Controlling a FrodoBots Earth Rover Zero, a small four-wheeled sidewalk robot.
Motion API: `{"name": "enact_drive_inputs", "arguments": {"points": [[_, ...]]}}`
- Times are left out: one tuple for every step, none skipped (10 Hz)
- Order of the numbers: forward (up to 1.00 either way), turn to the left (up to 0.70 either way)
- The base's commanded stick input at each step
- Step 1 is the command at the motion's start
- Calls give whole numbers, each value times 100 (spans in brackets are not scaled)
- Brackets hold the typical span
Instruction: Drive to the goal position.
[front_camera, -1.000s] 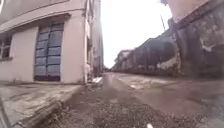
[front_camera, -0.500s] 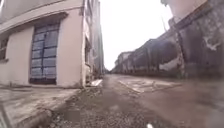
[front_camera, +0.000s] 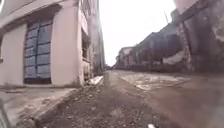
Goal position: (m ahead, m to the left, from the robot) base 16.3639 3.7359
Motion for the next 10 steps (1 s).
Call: {"name": "enact_drive_inputs", "arguments": {"points": [[70,-28],[70,-28],[70,-28],[70,-28],[70,0],[70,0],[70,0],[70,0],[70,0],[70,-2]]}}
